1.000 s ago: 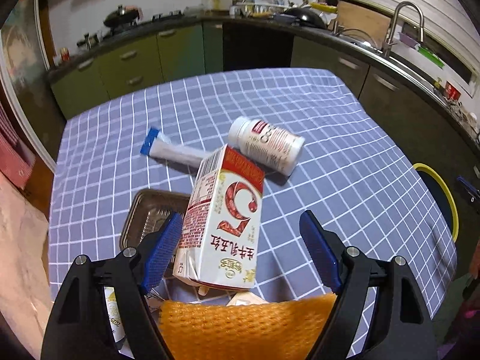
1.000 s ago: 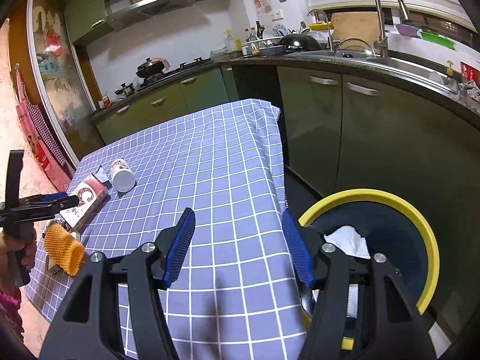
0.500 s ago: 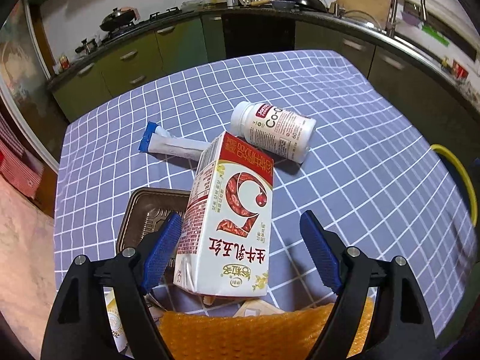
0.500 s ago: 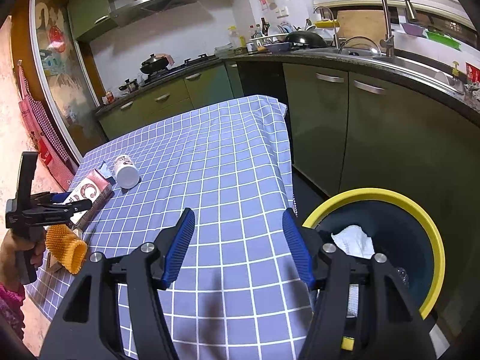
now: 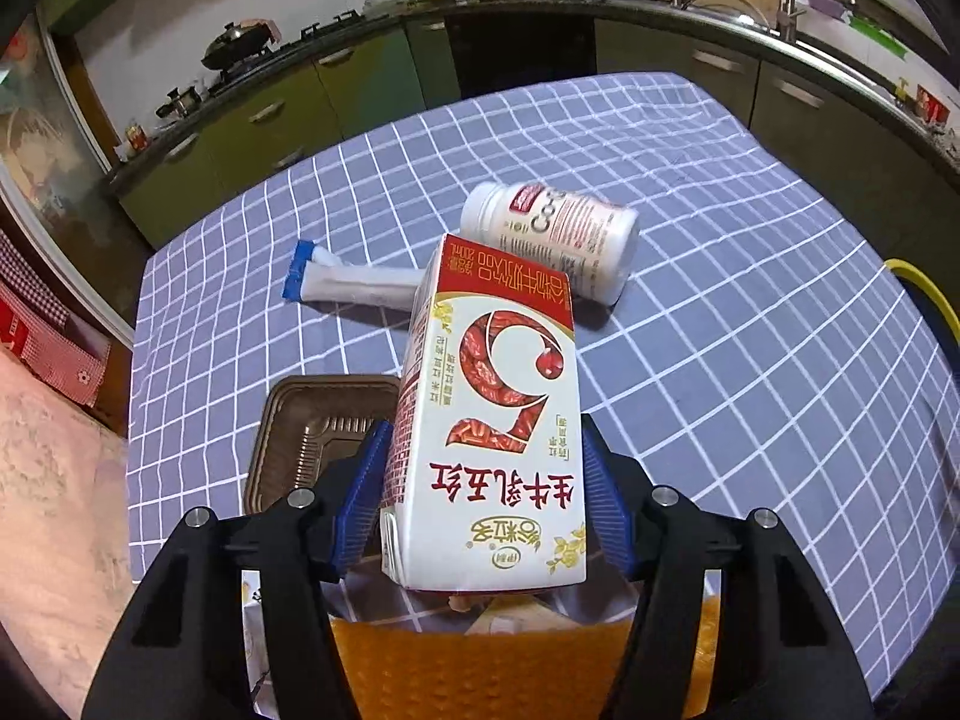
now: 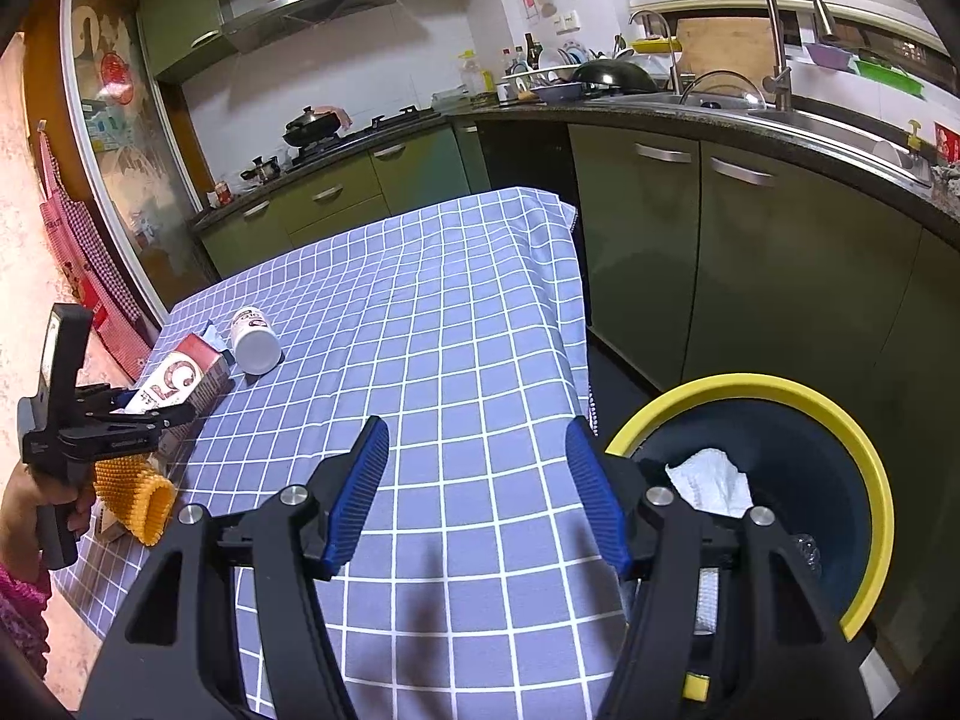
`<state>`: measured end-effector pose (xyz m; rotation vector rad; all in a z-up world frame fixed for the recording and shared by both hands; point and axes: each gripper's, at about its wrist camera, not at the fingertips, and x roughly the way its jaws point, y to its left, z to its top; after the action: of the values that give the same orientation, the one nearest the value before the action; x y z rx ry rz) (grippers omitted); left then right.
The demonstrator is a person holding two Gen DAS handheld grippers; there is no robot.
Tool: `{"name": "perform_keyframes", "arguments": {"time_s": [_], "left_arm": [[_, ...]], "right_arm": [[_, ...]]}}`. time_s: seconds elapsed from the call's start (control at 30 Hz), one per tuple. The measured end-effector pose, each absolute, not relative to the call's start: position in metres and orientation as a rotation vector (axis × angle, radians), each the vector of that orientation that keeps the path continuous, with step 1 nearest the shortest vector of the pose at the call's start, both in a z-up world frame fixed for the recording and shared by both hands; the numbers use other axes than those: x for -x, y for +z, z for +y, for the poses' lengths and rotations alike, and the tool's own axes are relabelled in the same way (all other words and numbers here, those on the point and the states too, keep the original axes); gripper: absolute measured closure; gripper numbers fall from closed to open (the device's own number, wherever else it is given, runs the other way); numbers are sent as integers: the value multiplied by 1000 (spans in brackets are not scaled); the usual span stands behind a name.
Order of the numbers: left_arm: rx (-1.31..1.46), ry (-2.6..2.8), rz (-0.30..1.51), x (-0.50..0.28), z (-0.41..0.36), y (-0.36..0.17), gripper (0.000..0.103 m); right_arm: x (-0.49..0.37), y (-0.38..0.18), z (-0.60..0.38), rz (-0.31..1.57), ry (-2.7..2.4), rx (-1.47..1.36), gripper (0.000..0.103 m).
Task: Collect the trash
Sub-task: 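Carry the milk carton over the bin and open the left tool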
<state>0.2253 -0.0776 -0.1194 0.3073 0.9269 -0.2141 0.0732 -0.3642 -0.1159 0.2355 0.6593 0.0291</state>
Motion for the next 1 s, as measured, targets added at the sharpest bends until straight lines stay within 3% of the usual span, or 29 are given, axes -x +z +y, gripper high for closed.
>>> {"name": "perform_keyframes", "arguments": {"time_s": [0.53, 1.0], "left_arm": [[-283, -433, 772, -157, -145, -49, 43], [-343, -822, 826, -119, -340, -83, 42]], "right_arm": [[-43, -99, -400, 590, -73, -231, 45], [27, -99, -497, 516, -310, -334, 44]]}}
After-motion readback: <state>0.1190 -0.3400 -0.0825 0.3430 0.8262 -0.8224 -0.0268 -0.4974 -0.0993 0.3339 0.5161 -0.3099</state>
